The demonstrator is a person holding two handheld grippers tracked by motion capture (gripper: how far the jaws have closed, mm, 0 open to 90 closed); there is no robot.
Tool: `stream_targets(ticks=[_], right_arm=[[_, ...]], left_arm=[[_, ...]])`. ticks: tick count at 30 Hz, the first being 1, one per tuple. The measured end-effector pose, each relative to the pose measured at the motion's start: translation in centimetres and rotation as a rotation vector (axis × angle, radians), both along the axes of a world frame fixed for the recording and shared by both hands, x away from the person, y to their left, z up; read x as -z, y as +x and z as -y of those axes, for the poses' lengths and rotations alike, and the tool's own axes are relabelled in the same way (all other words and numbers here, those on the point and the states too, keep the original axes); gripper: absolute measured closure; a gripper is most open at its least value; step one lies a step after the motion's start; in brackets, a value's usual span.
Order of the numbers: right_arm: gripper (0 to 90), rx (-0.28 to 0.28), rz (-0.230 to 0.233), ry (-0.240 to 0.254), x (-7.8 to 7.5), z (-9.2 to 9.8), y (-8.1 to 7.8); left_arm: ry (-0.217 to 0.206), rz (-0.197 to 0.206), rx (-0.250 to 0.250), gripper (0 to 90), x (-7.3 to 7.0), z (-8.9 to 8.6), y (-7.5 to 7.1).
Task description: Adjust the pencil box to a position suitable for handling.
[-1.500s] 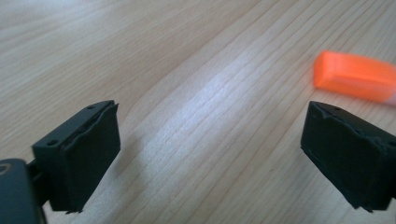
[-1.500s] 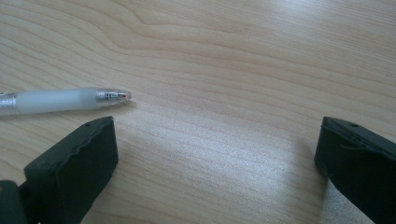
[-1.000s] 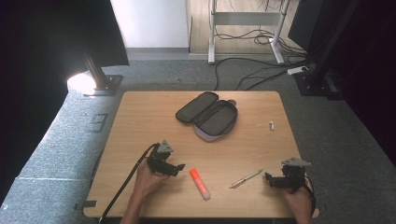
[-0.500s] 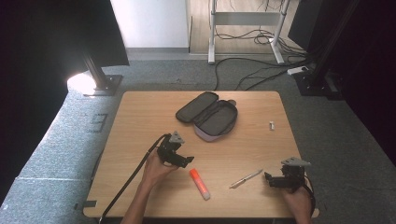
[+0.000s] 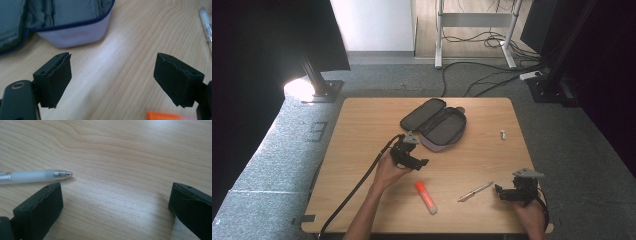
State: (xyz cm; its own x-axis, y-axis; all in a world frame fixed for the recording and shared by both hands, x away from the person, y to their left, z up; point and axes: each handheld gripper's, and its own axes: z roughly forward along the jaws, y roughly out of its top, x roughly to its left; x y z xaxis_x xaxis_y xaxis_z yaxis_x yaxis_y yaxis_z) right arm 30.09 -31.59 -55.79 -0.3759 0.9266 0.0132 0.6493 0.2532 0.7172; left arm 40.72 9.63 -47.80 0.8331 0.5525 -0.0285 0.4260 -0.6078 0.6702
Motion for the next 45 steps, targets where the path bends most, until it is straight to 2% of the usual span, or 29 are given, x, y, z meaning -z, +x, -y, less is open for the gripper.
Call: stream_targets(ticks=[9,11,14,17,21,26,28,32,35,38,43,45], right_arm=[[0.0,-0.002,0.000,0.000,0.0,0.0,0.0],[0.0,-0.002,0.000,0.000,0.0,0.0,0.0],[0.0,-0.003,0.000,0.000,0.0,0.0,0.0],[0.0,-0.003,0.000,0.000,0.0,0.0,0.0],[0.0,-0.004,0.000,0.000,0.0,0.0,0.0],[0.0,-0.005,-0.001,0.001,0.0,0.0,0.0],[0.0,-0.005,-0.001,0.000,0.0,0.0,0.0],[0.0,-0.006,-0.001,0.001,0.0,0.0,0.0],[0.0,-0.007,0.000,0.000,0.0,0.0,0.0],[0.0,-0.007,0.000,0.000,0.0,0.0,0.0],[0.0,-0.007,0.000,0.000,0.0,0.0,0.0],[0.0,-0.007,0.000,0.000,0.0,0.0,0.0]], left_arm=[[0.014,-0.013,0.033,17.9,0.2,2.1,1.5],[0.036,-0.005,0.037,18.0,0.2,2.6,1.8],[0.018,-0.014,0.044,19.2,0.2,3.2,2.3],[0.034,-0.006,0.049,19.9,0.2,3.8,2.7],[0.007,-0.031,0.058,22.2,0.1,4.3,3.3],[0.007,-0.046,0.082,23.0,0.1,5.1,3.9],[0.024,-0.041,0.082,23.5,0.0,5.4,4.3],[0.011,-0.052,0.081,25.6,0.1,5.7,5.1],[0.033,-0.057,0.086,27.4,0.3,6.1,5.5],[0.009,-0.062,0.076,32.1,0.5,6.3,6.1],[0.051,-0.049,0.075,36.7,0.8,7.0,6.7],[0.041,-0.043,0.080,40.3,0.8,7.3,6.8]])
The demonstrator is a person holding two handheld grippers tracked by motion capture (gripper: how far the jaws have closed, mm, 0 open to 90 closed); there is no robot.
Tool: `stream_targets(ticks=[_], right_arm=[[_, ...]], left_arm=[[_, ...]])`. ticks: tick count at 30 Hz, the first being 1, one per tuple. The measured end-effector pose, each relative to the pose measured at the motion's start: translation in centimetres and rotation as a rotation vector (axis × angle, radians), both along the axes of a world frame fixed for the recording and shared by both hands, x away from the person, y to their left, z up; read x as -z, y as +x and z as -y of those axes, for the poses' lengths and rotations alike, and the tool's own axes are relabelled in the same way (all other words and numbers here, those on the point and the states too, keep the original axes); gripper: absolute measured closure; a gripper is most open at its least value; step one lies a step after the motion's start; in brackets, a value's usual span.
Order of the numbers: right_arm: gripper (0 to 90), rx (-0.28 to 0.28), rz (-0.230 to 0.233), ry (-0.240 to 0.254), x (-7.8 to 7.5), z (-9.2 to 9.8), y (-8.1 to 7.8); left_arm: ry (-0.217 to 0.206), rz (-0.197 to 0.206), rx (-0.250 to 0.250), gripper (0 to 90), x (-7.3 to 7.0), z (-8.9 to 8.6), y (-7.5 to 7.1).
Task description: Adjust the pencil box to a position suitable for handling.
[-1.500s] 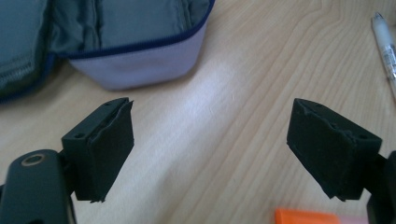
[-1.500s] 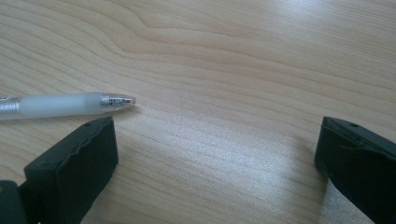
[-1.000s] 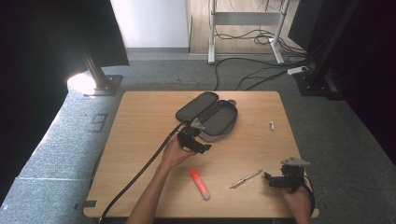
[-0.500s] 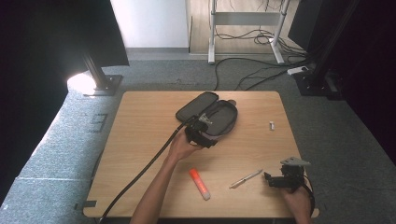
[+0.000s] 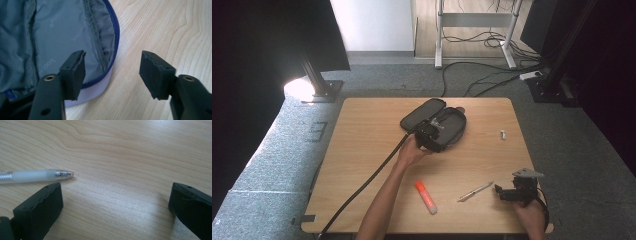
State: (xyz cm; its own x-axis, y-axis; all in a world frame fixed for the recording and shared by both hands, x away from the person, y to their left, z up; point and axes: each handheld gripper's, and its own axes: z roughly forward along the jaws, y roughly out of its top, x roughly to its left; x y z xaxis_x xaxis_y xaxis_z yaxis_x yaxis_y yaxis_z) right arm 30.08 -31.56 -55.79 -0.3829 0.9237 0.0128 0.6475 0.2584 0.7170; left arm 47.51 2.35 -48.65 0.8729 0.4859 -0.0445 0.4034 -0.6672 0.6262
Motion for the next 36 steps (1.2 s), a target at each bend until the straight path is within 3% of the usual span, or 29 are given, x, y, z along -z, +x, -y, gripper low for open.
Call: stream_targets(ticks=[13,19,24,31,36], right_arm=[[0.0,0.000,0.000,0.000,0.0,0.0,0.0],[0.0,-0.001,0.001,-0.001,0.0,0.0,0.0],[0.0,0.000,0.000,0.000,0.0,0.0,0.0],[0.0,0.000,0.000,0.000,0.0,0.0,0.0],[0.0,-0.003,0.000,0.001,0.0,0.0,0.0]], left_arm=[[-0.010,-0.013,0.006,58.7,0.9,1.0,1.1],[-0.013,-0.028,0.003,60.2,1.8,1.2,1.3],[-0.008,-0.017,0.000,63.7,2.1,1.3,1.3],[0.001,-0.041,0.008,76.1,2.5,1.3,1.5],[0.009,-0.030,0.005,86.4,2.4,1.4,1.3]])
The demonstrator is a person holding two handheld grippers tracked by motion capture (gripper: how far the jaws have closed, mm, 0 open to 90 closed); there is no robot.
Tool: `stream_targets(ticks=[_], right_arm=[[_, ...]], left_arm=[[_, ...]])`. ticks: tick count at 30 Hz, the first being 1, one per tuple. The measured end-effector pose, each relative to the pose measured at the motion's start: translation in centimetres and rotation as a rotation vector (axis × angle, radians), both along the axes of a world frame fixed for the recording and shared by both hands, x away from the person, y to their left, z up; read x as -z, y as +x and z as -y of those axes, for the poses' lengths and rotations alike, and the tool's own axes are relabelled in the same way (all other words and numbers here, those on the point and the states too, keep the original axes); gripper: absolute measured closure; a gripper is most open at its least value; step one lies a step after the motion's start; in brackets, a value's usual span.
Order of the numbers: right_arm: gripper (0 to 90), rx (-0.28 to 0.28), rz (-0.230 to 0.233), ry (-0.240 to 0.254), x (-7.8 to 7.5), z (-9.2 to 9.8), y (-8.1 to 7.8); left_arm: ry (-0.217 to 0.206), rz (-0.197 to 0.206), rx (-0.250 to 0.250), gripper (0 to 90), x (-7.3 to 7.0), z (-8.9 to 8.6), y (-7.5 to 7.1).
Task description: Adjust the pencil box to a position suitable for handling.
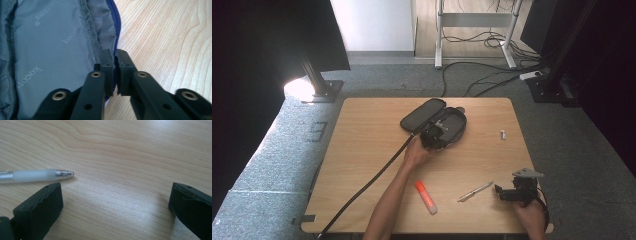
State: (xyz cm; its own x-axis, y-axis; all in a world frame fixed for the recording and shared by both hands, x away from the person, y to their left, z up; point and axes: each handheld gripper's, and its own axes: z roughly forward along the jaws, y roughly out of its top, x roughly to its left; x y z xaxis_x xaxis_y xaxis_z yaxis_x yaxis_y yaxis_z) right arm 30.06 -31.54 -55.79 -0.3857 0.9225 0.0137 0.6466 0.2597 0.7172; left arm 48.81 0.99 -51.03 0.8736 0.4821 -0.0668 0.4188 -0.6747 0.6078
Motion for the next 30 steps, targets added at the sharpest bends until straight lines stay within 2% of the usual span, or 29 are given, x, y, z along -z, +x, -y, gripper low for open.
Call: stream_targets(ticks=[7,16,30], right_arm=[[0.0,-0.002,0.000,-0.001,0.0,0.0,0.0],[0.0,-0.003,0.000,-0.001,0.0,0.0,0.0],[0.0,-0.004,0.000,-0.001,0.0,0.0,0.0]], left_arm=[[-0.007,0.001,0.003,87.6,-0.3,0.2,-0.5],[-0.011,-0.005,0.042,87.8,-0.4,0.8,-1.8],[-0.046,0.000,0.064,87.8,-0.9,0.6,-4.5]])
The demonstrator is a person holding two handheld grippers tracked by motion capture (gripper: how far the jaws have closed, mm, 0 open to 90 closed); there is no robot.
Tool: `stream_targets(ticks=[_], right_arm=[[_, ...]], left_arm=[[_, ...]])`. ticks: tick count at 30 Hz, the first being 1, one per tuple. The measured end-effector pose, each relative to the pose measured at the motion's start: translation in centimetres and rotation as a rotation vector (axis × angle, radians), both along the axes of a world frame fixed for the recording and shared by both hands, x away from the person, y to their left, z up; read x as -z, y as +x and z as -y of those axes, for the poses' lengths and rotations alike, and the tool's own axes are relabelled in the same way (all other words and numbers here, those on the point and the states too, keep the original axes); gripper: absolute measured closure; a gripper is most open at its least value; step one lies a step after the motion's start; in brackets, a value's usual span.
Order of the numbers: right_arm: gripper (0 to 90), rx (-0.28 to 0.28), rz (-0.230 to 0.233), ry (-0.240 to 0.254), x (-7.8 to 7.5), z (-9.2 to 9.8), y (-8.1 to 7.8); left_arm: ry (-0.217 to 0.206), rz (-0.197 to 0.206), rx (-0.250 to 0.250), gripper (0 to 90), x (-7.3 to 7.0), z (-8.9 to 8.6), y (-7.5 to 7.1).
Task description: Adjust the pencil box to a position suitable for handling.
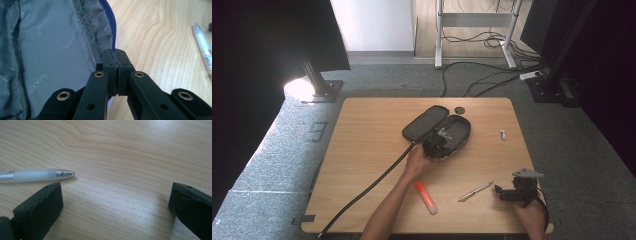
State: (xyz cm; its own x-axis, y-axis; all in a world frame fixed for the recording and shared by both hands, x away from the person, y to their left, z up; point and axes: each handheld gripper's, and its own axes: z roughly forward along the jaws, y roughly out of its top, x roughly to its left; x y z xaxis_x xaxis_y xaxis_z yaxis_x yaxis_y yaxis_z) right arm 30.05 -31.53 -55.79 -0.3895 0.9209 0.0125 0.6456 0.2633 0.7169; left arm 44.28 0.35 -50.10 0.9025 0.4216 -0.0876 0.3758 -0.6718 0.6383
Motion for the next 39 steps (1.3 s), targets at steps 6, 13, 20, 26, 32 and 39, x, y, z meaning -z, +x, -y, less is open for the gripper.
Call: stream_targets(ticks=[6,13,20,26,32,39], right_arm=[[0.0,0.000,0.000,0.000,0.0,0.0,0.0],[0.0,0.000,0.000,0.000,0.0,0.0,0.0],[0.0,0.000,0.000,0.000,0.0,0.0,0.0],[0.0,0.001,0.000,0.001,0.0,0.0,0.0],[0.0,0.001,0.000,0.001,0.0,0.0,0.0],[0.0,0.000,0.000,0.000,0.0,0.0,0.0]], left_arm=[[0.008,0.008,0.002,87.7,0.0,-0.2,-1.1],[0.008,0.003,0.012,87.6,0.0,-0.2,-2.4],[-0.006,-0.007,0.028,87.5,-0.1,-0.1,-3.6],[-0.010,-0.012,0.042,87.4,-0.1,0.0,-4.6],[-0.023,-0.018,0.052,87.3,0.0,0.1,-5.6],[-0.034,-0.011,0.073,87.1,-0.1,0.2,-6.9]])
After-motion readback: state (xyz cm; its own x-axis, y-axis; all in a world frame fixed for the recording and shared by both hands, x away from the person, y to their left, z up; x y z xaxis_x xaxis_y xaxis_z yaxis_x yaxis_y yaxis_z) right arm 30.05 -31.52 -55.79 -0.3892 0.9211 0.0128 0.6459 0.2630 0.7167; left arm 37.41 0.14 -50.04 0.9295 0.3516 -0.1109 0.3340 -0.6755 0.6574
